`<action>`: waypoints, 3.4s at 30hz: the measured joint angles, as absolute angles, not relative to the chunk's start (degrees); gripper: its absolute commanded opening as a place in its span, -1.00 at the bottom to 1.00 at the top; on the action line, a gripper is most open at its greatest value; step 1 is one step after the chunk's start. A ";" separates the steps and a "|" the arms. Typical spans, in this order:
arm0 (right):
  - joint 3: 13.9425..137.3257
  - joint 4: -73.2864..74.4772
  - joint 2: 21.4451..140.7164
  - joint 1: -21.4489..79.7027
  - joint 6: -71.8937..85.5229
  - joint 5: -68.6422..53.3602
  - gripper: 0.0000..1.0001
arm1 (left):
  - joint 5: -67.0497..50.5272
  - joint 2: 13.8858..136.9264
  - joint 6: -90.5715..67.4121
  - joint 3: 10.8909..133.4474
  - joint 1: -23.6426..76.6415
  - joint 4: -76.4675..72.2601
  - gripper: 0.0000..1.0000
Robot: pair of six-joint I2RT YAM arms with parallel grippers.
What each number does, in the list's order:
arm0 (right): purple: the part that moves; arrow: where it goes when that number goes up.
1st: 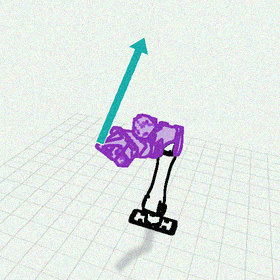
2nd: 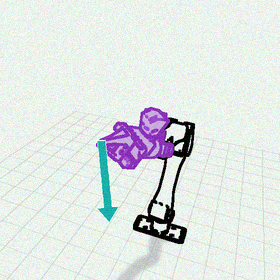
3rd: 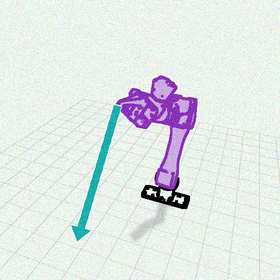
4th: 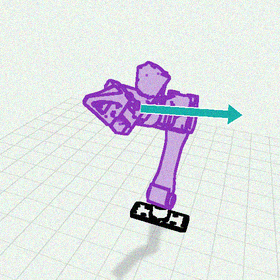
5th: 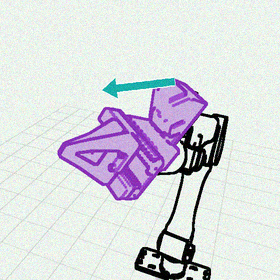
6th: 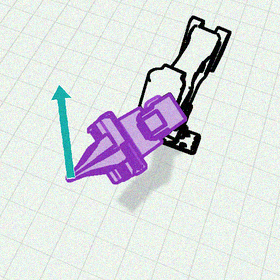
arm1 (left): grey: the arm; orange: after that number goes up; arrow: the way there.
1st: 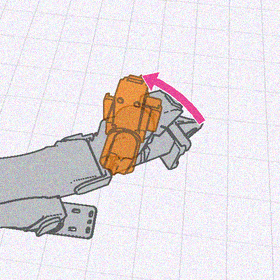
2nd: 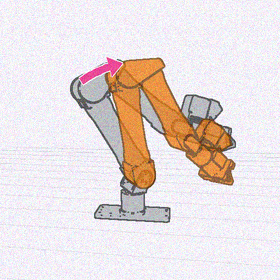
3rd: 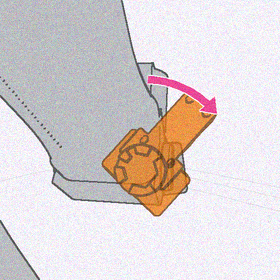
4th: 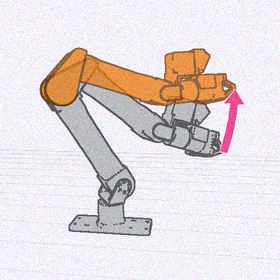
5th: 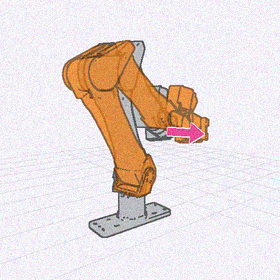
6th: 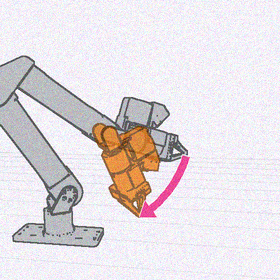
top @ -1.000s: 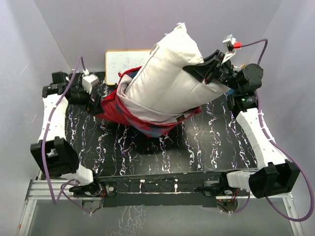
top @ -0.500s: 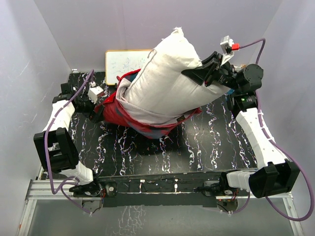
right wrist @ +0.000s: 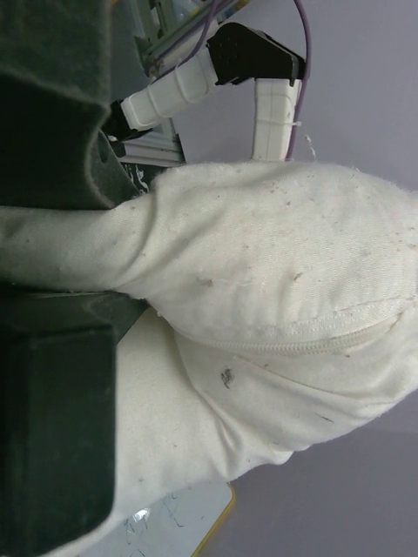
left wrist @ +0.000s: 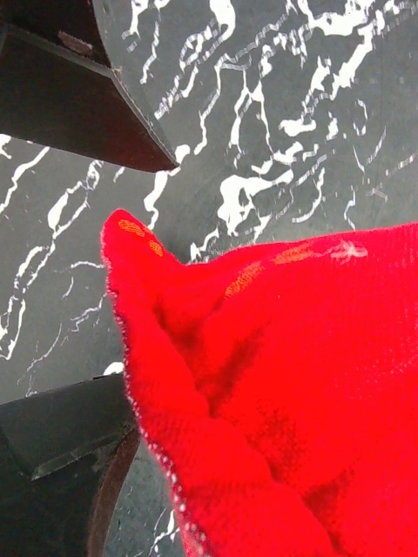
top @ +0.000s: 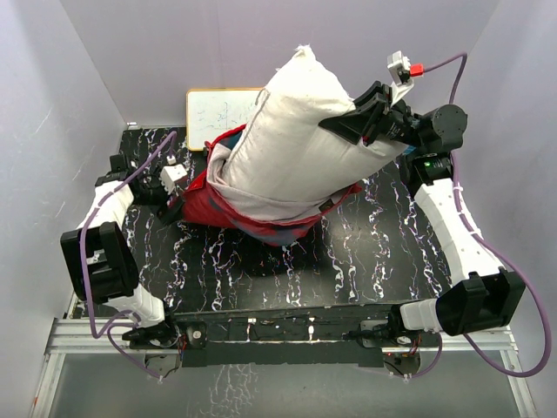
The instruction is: Remove the pillowcase from the pillow
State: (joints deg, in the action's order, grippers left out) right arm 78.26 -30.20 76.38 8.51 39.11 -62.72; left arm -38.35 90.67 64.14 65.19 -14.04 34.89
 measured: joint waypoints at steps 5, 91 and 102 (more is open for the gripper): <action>78.32 -32.14 76.58 8.51 40.88 -63.44 -0.84 | -41.28 94.06 65.95 64.71 -14.11 37.28 0.35; 61.69 -6.44 58.24 5.28 27.64 0.25 -0.84 | -12.97 83.46 44.93 49.56 33.12 29.85 0.93; 70.35 0.73 63.68 4.69 27.92 -4.84 -0.84 | -10.90 84.90 42.15 45.15 32.16 24.40 -0.90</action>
State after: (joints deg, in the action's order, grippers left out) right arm 70.35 0.73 63.68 4.69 27.92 -4.84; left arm -10.90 84.90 42.15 45.15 32.16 24.40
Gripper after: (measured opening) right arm 0.197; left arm 0.286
